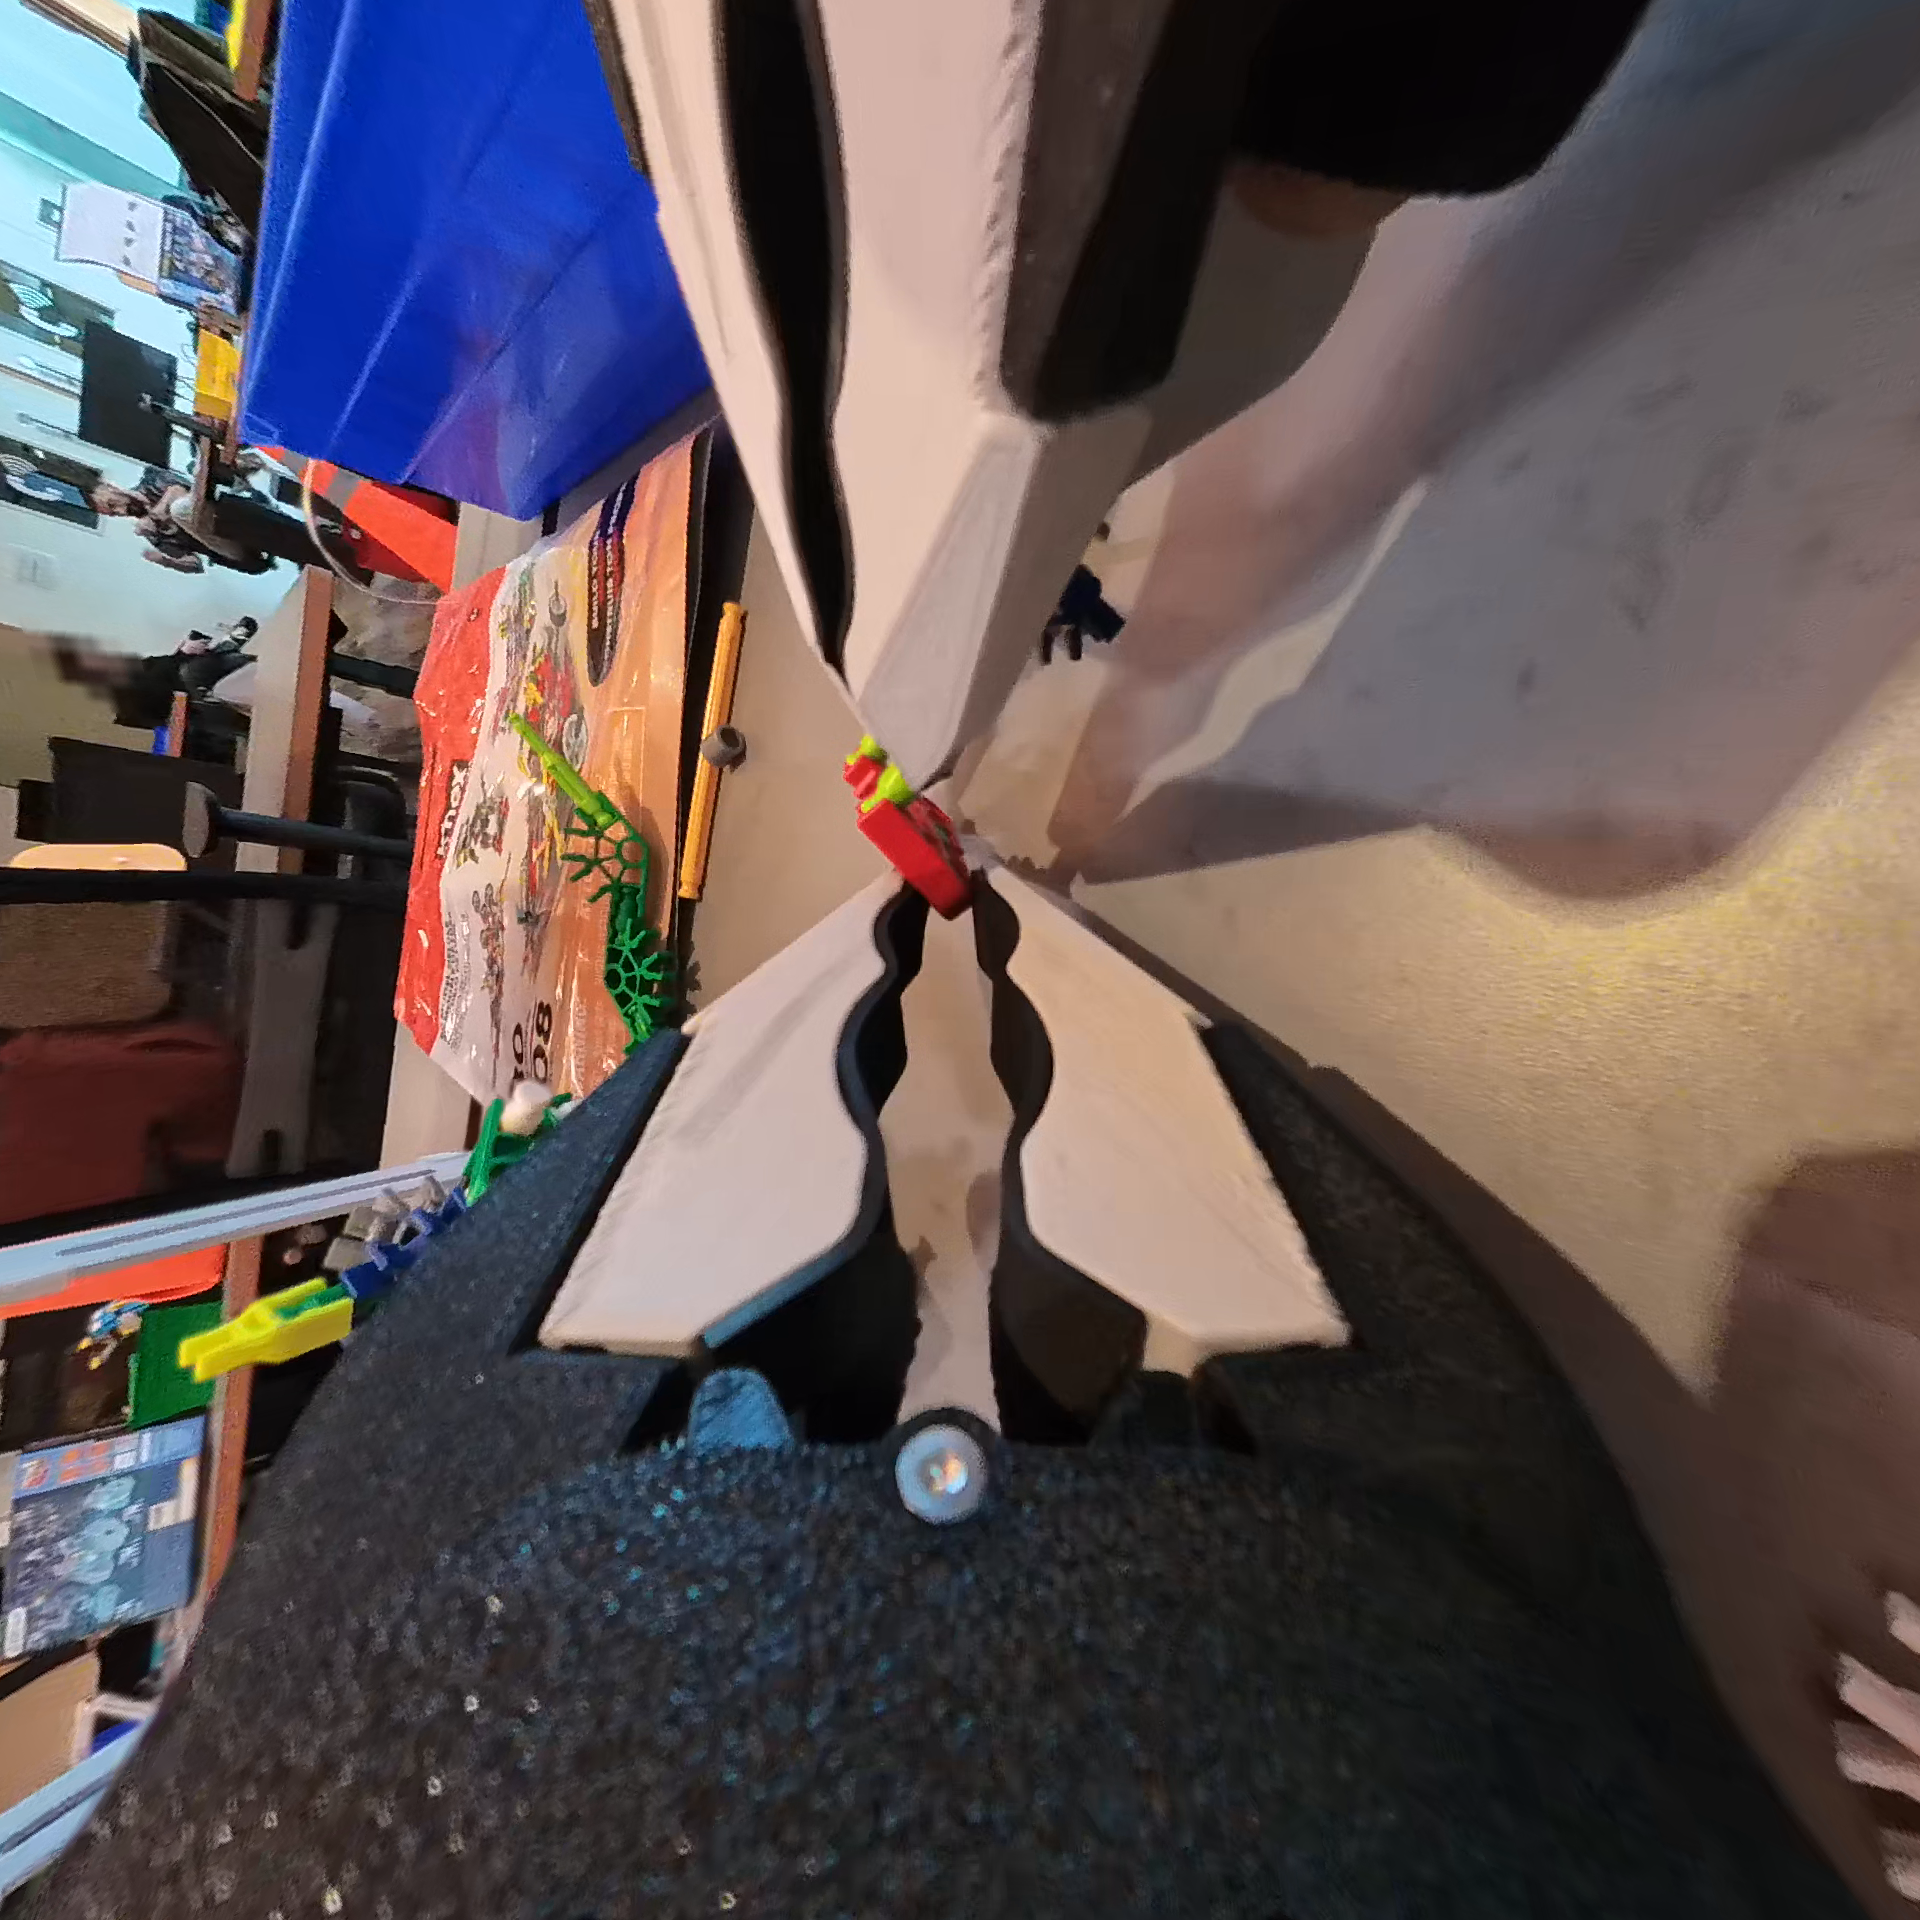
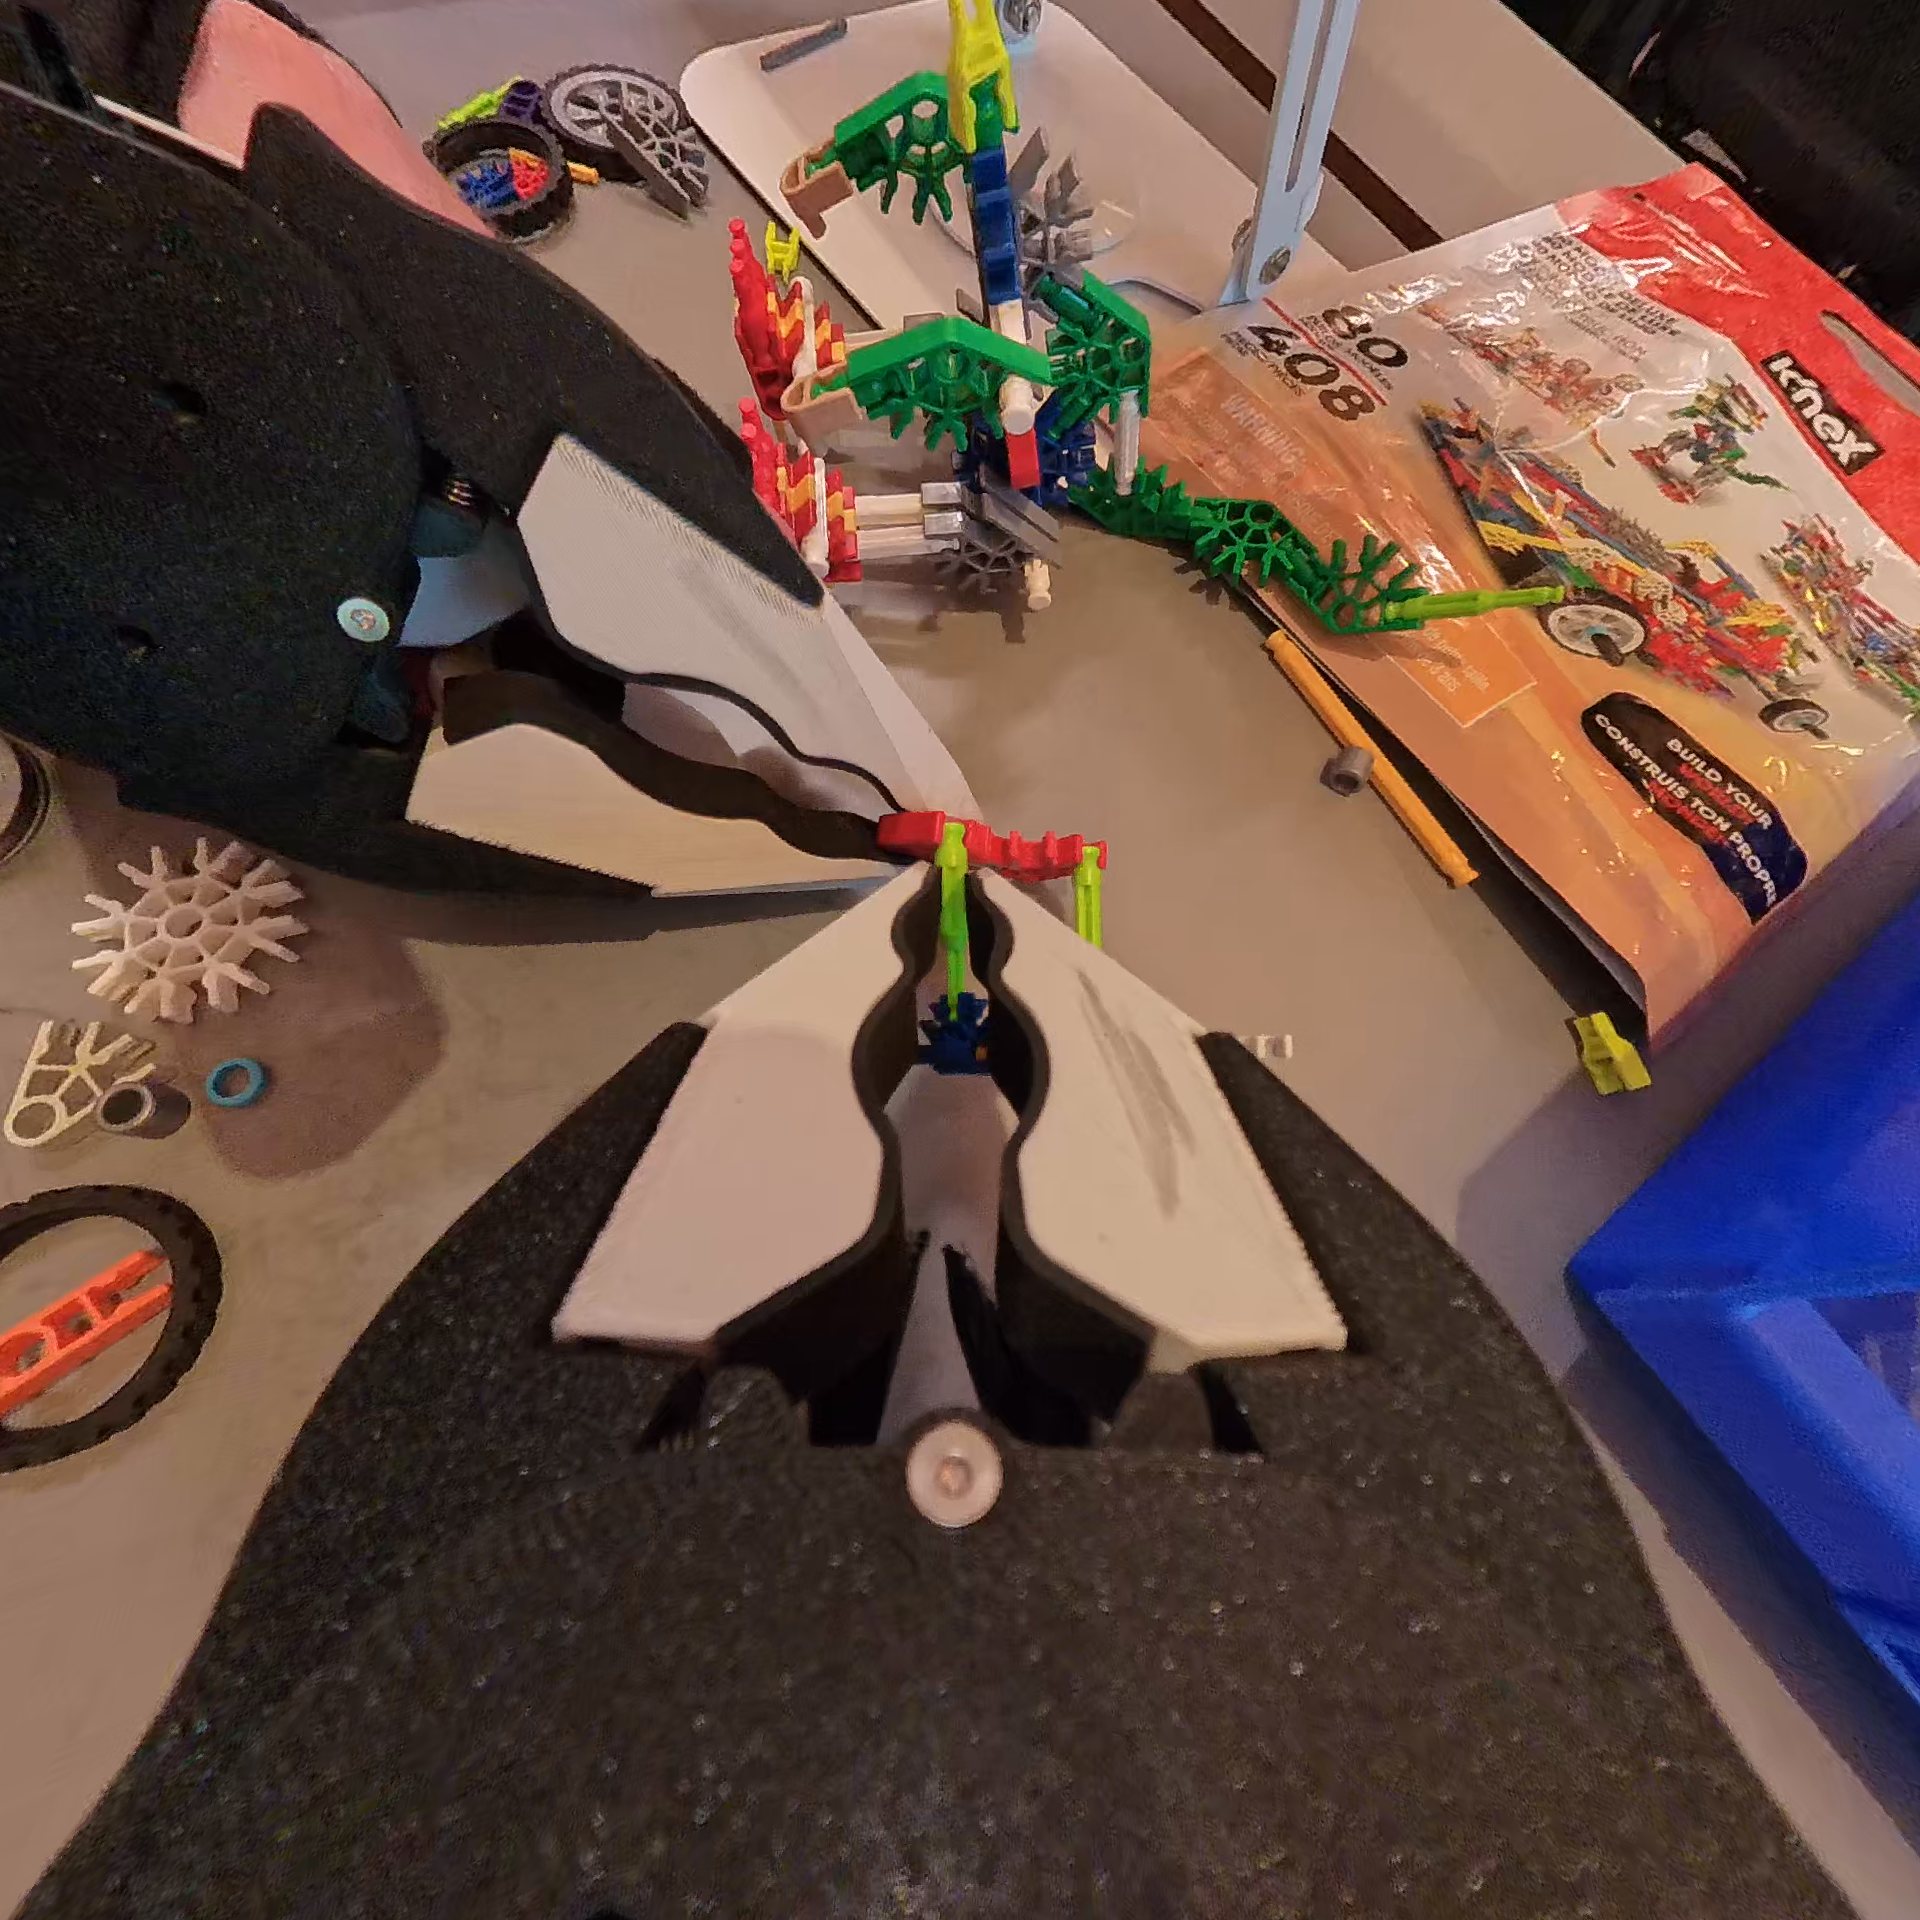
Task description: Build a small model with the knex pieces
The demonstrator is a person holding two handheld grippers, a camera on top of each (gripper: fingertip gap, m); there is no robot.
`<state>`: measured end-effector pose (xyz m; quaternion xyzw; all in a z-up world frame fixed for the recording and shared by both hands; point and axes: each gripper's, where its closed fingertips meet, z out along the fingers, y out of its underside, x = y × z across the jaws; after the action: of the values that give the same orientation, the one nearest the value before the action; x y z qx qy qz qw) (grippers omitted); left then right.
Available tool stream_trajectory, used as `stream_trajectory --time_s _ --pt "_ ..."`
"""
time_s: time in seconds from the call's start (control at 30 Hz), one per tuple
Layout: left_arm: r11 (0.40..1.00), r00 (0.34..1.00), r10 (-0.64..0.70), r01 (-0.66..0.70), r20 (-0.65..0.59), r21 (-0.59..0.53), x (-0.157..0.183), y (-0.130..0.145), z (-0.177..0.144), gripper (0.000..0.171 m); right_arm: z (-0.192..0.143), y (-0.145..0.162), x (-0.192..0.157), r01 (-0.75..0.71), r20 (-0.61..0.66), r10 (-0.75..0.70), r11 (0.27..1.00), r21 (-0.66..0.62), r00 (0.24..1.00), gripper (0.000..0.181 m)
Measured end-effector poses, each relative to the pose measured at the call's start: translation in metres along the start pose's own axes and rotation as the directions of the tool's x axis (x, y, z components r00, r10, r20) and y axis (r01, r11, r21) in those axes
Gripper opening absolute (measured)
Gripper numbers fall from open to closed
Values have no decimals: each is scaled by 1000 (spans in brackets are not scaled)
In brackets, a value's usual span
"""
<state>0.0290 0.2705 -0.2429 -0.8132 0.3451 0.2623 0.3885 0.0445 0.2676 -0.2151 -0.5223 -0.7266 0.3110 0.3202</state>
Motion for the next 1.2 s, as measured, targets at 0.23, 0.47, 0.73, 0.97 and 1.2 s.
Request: stream_trajectory --time_s 0.23,0.47,0.73,0.97,1.2 --pt "1000 1000 0 0 19 1 -3 0 0 6 0 -3 1 -43 10 43 999 21 999 3" --pt "999 997 48 -48 58 -11 -5 0 2 6 0 -3 3 -98 24 97 995 33 995 2" --pt "983 974 177 -170 142 -64 -13 0 1 6 -1 -6 5 -156 43 154 986 52 987 2" --pt "967 954 250 -235 166 -102 -12 -1 2 6 0 -2 5 -134 29 133 990 31 991 2" --pt "971 962 234 -225 143 -78 -10 1 3 6 0 -2 4 -131 41 130 991 29 991 2"
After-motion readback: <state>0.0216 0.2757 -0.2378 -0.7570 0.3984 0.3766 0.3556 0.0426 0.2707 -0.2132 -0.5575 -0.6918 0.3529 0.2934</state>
